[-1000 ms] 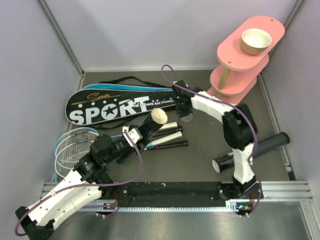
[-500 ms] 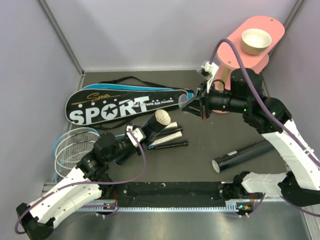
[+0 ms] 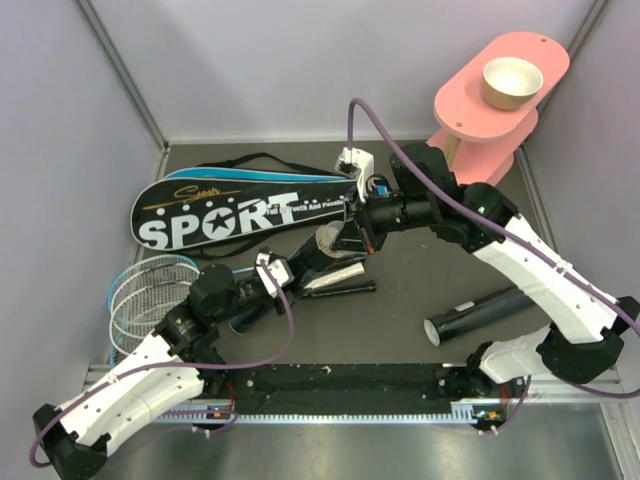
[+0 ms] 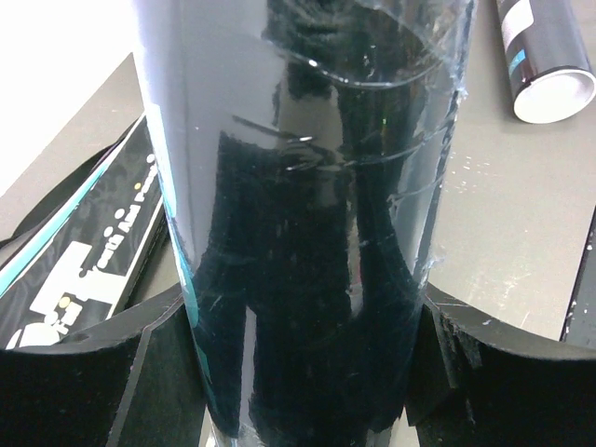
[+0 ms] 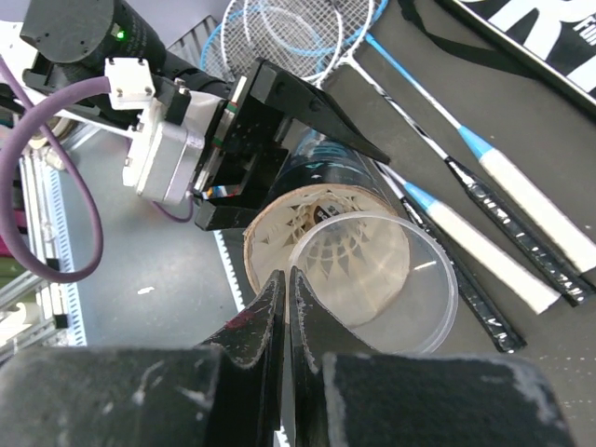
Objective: Pack up the badminton gear
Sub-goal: Close the lid on the shuttle tube.
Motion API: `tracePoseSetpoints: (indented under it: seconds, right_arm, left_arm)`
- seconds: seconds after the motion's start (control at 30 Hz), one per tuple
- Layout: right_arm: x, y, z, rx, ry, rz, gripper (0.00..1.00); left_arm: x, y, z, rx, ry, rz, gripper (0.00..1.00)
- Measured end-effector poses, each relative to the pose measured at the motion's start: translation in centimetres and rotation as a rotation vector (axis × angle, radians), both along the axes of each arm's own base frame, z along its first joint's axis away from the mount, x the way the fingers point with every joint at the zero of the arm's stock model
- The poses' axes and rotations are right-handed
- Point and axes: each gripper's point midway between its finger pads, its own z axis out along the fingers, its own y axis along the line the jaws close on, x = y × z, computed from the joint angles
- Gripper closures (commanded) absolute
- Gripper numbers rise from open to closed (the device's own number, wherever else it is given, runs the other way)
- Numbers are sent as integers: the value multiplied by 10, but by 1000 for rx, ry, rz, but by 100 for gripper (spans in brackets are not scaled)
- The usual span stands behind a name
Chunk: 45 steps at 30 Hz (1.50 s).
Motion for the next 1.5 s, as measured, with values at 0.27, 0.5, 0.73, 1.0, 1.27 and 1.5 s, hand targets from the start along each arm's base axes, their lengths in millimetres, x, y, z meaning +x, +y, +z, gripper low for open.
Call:
tracePoseSetpoints:
  seconds: [0.27,0.5,0.73,1.0,1.27,1.5]
  right_arm:
    - [-13,6,5,45,59,47,100]
    - [-19,8,8,89,103,45,100]
    - [-23,7,17,131,113,38,100]
    - [-27,12,17,166,140,53,100]
    - [-27,15,20,187,156,57,100]
    - [-33,23,14,220,228,86,100]
  left_arm:
    - [-6,-4,0,-4,5,-38,96]
    - [-9,-5,0,-7,6,-59,96]
    - [-10,-5,2,-12,1,-62,96]
    - [-11,-5,3,-14,-2,-63,96]
    - [-11,-4,5,-19,-7,-63,96]
    - [-18,-5,3,-25,-3,-89,97]
